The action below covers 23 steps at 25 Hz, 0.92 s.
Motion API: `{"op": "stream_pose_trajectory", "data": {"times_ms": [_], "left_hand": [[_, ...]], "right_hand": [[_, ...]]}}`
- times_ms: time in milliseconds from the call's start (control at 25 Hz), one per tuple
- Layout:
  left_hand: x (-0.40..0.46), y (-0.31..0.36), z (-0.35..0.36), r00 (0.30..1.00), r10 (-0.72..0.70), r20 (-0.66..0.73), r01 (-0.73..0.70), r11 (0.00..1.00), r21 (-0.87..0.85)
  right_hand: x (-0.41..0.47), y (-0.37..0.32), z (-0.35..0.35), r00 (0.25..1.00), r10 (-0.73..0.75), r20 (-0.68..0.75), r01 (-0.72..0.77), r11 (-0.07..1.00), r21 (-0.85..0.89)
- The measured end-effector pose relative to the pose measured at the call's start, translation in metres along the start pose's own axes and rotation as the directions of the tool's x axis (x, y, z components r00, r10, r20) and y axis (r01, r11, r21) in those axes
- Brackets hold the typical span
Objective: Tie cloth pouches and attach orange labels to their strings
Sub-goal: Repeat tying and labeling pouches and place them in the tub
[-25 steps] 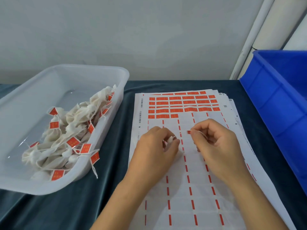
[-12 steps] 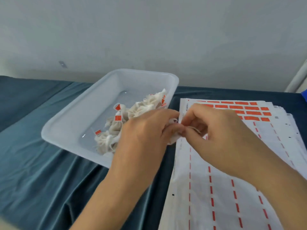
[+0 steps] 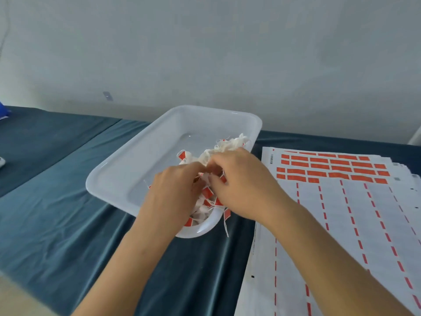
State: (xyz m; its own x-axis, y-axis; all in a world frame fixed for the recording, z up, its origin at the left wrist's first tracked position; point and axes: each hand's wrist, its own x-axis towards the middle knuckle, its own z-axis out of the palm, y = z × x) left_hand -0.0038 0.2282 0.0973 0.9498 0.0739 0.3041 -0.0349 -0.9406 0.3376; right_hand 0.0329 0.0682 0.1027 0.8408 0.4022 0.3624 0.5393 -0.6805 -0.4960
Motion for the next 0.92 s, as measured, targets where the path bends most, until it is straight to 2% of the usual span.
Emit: {"op": "stream_pose_trajectory", "data": {"times_ms": [80,200,240,360,480,600,720,840,920], "left_hand": [[-0.001,0.002,-0.004,1.0,0.022,-0.005,-0.022,0.999,0.038],[-0.003,0.02,-0.01,0.989,0.144,-0.037,-0.13,0.956,0.264],[-0.004,0.032,-0.011,0.983,0.17,-0.065,-0.147,0.95,0.275],[-0.011,0.074,-0.002,0.952,0.258,-0.162,-0.239,0.962,0.131],[-0.024,0.114,0.027,0.909,0.356,-0.217,-0.376,0.925,-0.06],[-0.041,0.156,0.062,0.928,0.371,-0.02,-0.364,0.897,-0.25],[-0.056,0.183,0.104,0.888,0.424,0.176,-0.326,0.853,-0.408],[-0.064,0.192,0.132,0.827,0.483,0.287,-0.365,0.85,-0.381],[-0.063,0.191,0.139,0.82,0.49,0.297,-0.389,0.856,-0.34]], "right_hand": [[-0.004,0.001,0.0,1.0,-0.021,0.019,0.021,1.0,-0.012],[-0.01,0.003,-0.013,1.0,-0.013,-0.001,0.013,1.0,-0.012],[-0.013,0.003,-0.022,1.0,0.001,-0.02,-0.001,1.0,-0.016],[-0.028,0.01,-0.056,0.996,0.014,-0.083,-0.021,0.996,-0.084],[-0.058,0.029,-0.09,0.987,0.125,-0.106,-0.135,0.986,-0.101],[-0.103,0.059,-0.109,0.936,0.352,-0.023,-0.351,0.922,-0.163],[-0.142,0.086,-0.113,0.852,0.516,0.088,-0.468,0.826,-0.314],[-0.162,0.103,-0.11,0.735,0.636,0.234,-0.548,0.761,-0.347],[-0.165,0.11,-0.108,0.707,0.652,0.273,-0.576,0.756,-0.312]]}}
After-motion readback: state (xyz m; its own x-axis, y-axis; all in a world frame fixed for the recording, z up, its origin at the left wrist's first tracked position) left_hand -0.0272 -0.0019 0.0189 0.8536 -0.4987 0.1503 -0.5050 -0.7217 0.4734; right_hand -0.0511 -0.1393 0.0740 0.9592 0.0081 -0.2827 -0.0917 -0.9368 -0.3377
